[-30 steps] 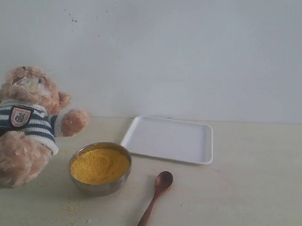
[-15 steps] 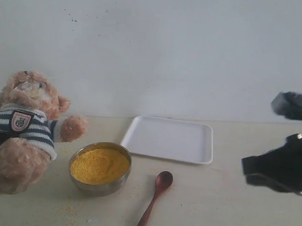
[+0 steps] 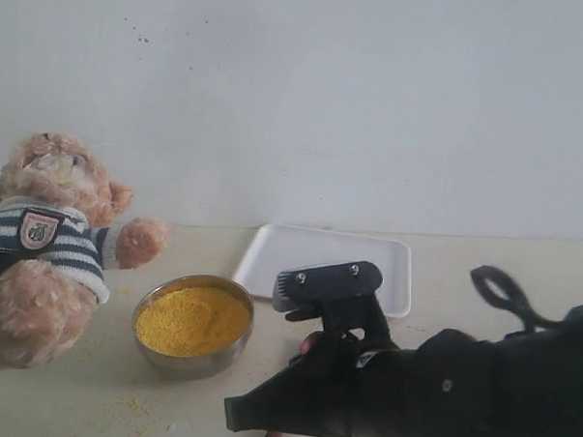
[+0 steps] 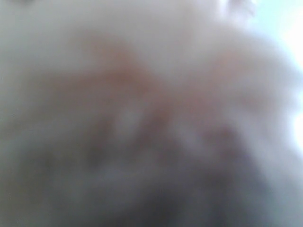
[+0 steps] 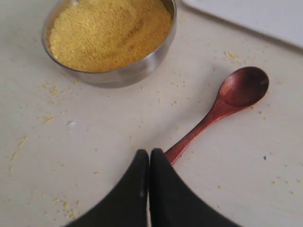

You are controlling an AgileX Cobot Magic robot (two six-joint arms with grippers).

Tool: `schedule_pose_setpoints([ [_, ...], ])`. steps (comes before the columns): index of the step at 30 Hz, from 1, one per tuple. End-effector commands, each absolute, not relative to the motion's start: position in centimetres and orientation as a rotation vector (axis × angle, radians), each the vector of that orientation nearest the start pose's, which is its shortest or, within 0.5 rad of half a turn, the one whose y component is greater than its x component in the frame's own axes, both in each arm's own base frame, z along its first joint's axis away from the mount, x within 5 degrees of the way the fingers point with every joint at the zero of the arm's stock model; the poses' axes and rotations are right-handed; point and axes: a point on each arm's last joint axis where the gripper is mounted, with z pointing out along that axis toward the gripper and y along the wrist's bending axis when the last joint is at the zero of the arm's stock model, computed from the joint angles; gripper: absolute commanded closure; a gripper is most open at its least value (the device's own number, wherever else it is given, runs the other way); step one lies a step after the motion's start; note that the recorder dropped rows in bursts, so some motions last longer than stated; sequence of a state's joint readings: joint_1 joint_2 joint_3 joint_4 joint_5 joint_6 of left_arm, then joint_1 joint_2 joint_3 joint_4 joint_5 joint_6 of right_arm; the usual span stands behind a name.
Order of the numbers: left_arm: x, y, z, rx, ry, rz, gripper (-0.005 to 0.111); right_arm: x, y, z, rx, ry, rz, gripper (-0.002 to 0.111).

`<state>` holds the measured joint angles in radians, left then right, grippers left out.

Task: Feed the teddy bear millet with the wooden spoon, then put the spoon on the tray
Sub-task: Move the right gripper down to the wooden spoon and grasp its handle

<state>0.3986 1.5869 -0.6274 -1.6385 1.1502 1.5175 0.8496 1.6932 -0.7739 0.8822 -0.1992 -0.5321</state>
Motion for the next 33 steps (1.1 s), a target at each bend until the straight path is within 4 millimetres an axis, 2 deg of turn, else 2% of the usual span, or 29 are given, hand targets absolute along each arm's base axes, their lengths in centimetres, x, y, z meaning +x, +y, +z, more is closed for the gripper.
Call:
schedule_pose_setpoints([
  [1, 26.3, 1.9, 20.6, -0.057, 1.998, -1.176, 0.103, 23.3, 24.7, 15.9, -0.510, 2.258, 0.429, 0.108],
  [8, 26.4, 2.1, 20.6, -0.079, 1.989, -1.168, 0.103, 22.9, 24.9, 15.8, -0.680, 2.248, 0.404, 0.105],
  [10, 26.4, 2.1, 20.6, -0.079, 1.989, -1.168, 0.103, 22.5, 25.1, 15.6, -0.742, 2.279, 0.428, 0.096],
  [12, 26.4, 2.1, 20.6, -0.080, 1.988, -1.168, 0.103, 22.3, 25.4, 15.6, -0.774, 2.298, 0.452, 0.081],
  [14, 26.4, 2.1, 20.6, -0.080, 1.988, -1.168, 0.103, 22.6, 25.6, 16.1, -0.757, 2.275, 0.454, 0.065],
  [17, 26.4, 2.1, 20.6, -0.080, 1.988, -1.168, 0.103, 23.7, 26.1, 16.8, -0.701, 2.209, 0.431, 0.050],
  [19, 26.4, 2.1, 20.6, -0.080, 1.988, -1.168, 0.103, 24.5, 26.5, 16.7, -0.678, 2.187, 0.412, 0.049],
  [25, 26.2, 1.9, 20.5, -0.083, 1.991, -1.183, 0.103, 25.9, 28.0, 14.4, -0.675, 2.215, 0.386, 0.049],
  [33, 26.1, 1.8, 20.5, -0.077, 1.983, -1.202, 0.103, 26.6, 27.3, 12.5, -0.678, 2.252, 0.329, 0.049],
])
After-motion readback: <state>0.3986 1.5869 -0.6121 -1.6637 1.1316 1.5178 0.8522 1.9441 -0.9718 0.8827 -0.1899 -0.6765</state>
